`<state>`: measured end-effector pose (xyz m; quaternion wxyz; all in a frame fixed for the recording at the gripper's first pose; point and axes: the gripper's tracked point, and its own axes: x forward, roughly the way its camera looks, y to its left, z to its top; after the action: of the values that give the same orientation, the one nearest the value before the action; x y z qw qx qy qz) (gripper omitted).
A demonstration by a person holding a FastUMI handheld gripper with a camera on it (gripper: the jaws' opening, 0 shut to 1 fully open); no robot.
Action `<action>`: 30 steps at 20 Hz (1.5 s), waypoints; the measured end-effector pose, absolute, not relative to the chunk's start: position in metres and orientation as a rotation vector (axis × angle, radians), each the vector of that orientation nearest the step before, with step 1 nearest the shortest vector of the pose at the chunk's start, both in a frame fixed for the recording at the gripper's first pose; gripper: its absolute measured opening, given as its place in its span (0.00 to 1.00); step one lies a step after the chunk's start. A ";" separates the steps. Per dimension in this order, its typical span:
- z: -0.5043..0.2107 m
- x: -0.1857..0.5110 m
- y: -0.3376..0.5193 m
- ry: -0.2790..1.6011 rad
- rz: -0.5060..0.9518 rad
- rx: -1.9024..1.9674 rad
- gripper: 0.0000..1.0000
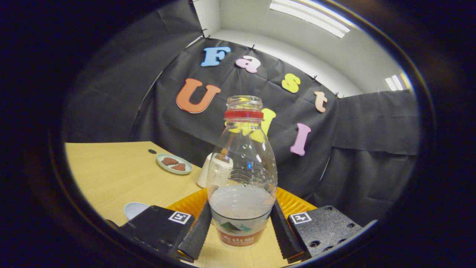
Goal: Take the bottle from table, then pour the juice into the cup, finally place the bottle on the coaster
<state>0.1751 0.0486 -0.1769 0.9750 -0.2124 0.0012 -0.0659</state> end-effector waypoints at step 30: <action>-0.265 0.352 0.013 0.133 -0.076 -0.010 0.82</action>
<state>0.3522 0.0130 -0.2649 0.9971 -0.0050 0.0662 -0.0378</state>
